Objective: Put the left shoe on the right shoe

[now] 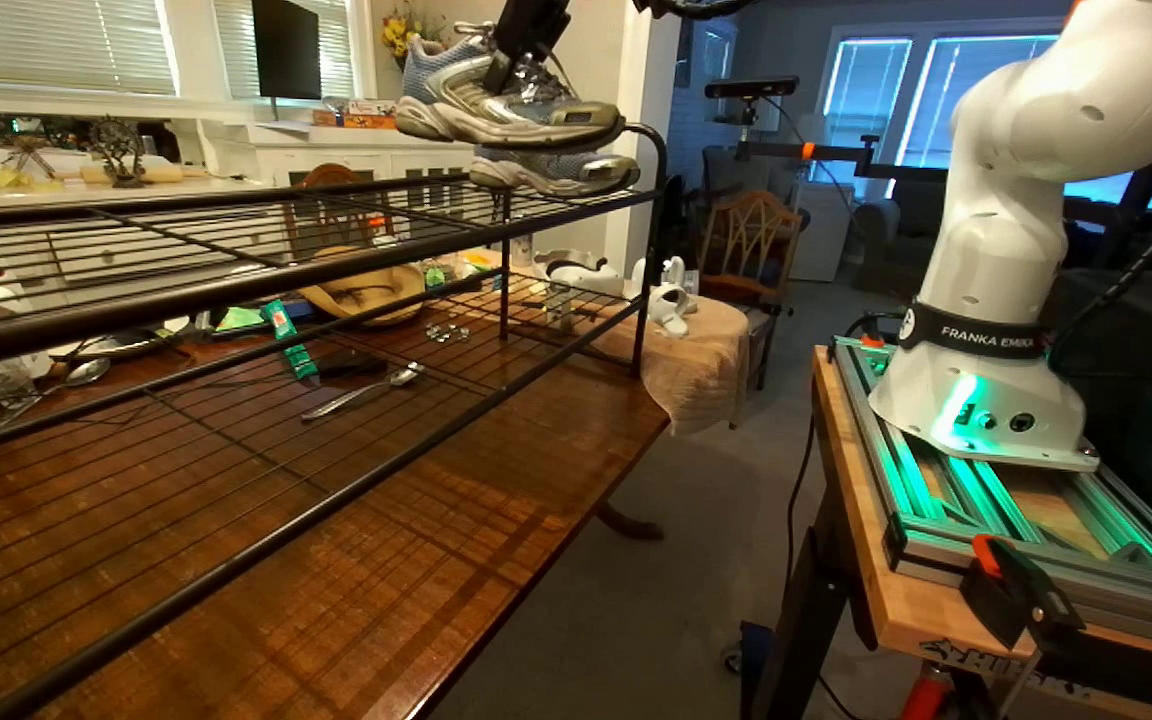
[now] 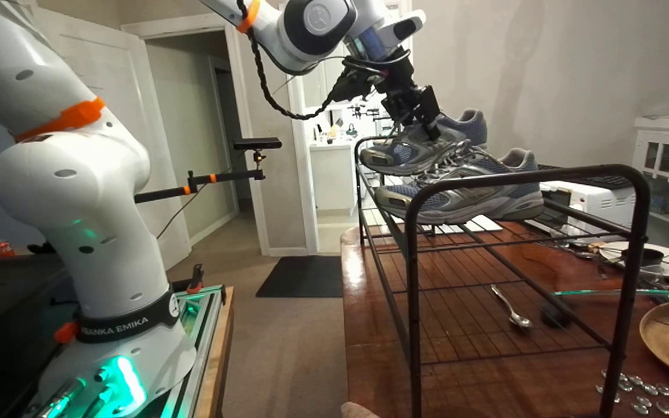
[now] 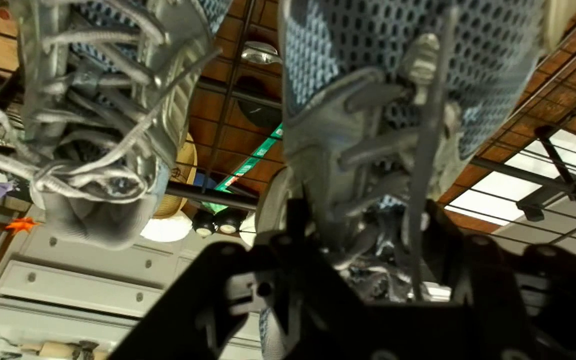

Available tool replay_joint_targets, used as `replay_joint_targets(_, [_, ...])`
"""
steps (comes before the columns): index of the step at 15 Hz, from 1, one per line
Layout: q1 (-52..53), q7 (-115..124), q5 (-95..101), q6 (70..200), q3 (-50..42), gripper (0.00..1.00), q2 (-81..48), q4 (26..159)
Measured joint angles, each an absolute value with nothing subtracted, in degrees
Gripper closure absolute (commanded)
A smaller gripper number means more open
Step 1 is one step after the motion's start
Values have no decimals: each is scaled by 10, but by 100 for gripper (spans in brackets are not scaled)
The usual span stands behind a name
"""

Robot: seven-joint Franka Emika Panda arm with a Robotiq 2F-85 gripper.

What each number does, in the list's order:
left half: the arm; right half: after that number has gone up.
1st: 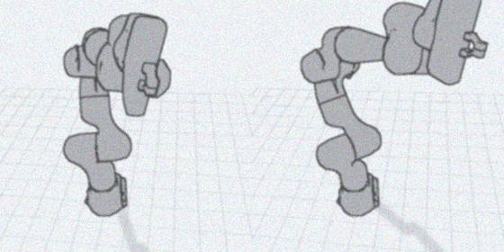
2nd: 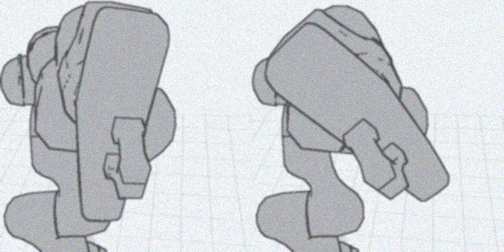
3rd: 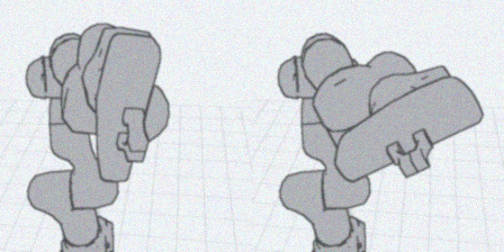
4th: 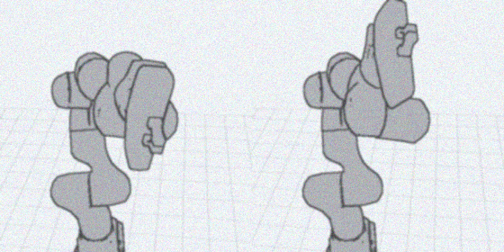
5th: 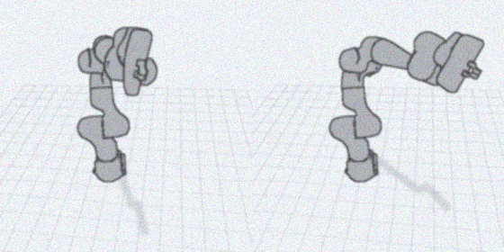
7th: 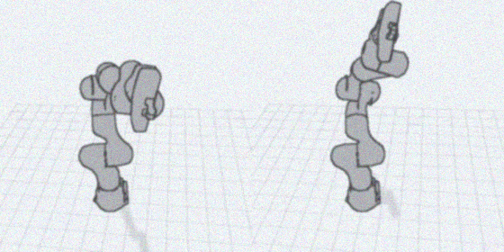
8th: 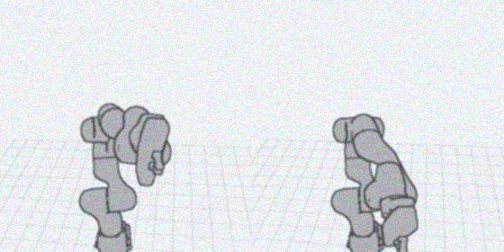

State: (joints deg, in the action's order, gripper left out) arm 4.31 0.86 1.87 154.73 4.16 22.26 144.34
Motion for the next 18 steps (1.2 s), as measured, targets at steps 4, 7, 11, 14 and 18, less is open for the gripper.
replay_joint_targets(4, [43,-1,19,1547,32,68,249,1444])
replay_joint_targets(7, [40,-4,19,1547,22,68,261,1444])
replay_joint_targets(11, [25,-5,21,1547,14,68,272,1443])
replay_joint_targets(14, [8,-6,26,1547,11,68,277,1442])
replay_joint_targets(18, [-14,-12,35,1546,8,68,280,1440])
